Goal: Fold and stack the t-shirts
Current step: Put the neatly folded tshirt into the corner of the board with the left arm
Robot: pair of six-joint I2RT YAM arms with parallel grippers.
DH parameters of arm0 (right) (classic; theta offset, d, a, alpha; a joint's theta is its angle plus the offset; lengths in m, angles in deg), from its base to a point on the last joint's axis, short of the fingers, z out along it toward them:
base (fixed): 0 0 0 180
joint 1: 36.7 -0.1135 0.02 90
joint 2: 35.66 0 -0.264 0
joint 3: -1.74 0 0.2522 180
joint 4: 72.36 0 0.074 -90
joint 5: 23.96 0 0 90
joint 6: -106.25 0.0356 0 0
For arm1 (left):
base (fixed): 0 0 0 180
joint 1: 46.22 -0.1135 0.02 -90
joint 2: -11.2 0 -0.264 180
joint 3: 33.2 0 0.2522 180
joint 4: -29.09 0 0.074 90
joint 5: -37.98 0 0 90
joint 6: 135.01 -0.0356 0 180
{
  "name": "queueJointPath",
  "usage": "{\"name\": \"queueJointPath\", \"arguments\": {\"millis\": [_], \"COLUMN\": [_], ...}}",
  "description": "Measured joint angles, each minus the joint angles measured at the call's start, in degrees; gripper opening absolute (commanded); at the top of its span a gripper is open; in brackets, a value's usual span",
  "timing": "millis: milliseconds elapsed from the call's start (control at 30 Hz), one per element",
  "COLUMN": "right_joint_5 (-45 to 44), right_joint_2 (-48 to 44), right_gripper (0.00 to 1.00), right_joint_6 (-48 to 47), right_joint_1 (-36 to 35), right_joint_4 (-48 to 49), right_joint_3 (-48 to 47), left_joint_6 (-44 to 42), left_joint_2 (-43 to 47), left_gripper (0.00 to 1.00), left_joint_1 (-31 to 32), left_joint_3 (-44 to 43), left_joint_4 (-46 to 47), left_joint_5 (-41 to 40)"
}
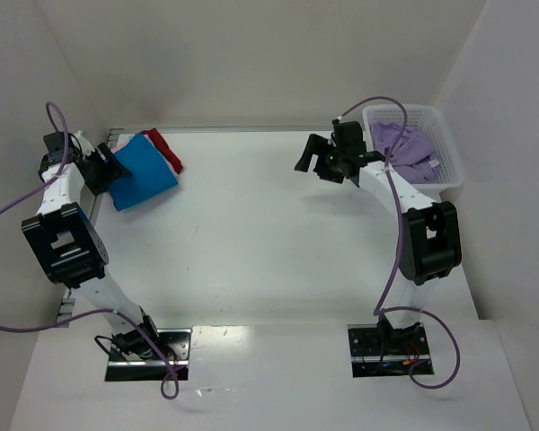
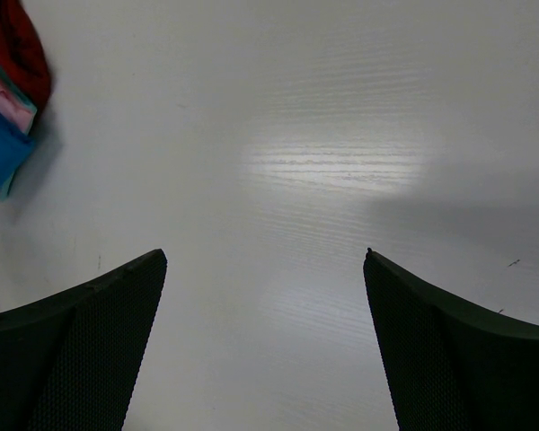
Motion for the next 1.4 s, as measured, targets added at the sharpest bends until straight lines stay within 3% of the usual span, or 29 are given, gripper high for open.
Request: {"name": "queueJointPath", "arguments": {"millis": [100, 400, 633, 700, 800, 1300, 1400], "right_joint_5": [0.0, 0.0, 0.0, 0.0, 0.1, 0.0, 0.0], "right_joint_2": [0.0, 0.0, -0.3, -0.6, -1.3, -4.4, -4.4], "right_gripper": [0.96, 0.96, 0.96, 0.96, 0.96, 0.97, 0.97], "right_joint_6": [0.0, 0.1, 0.4, 0.5, 0.9, 1.6, 1.6], "right_joint_1": [0.0, 0.0, 0.0, 0.0, 0.0, 0.0, 0.0], "right_joint_4": [0.1, 0.2, 1.9, 2.3, 2.9, 3.6, 3.6], "right_joint_3": [0.3, 0.9, 3.4, 4.5, 5.4, 6.5, 6.5], "left_joint_6": [0.1, 2.0, 3.1, 3.5, 4.5, 5.8, 6.2], "left_joint_2": [0.0, 0.0, 2.5, 3.2, 3.2, -0.4, -1.2], "left_gripper": [0.91, 0.97, 0.97, 0.92, 0.86, 0.90, 0.84], "left_joint_1": [0.0, -1.0, -1.3, -1.4, -1.5, -1.6, -1.6], "left_joint_3": [0.3, 2.8, 4.5, 4.5, 4.5, 4.5, 4.4], "left_joint_4": [0.6, 2.7, 3.7, 4.6, 6.3, 8.0, 9.3], "left_joint_5": [-0.1, -4.0, -9.3, -9.9, -10.1, -9.9, -9.9]}}
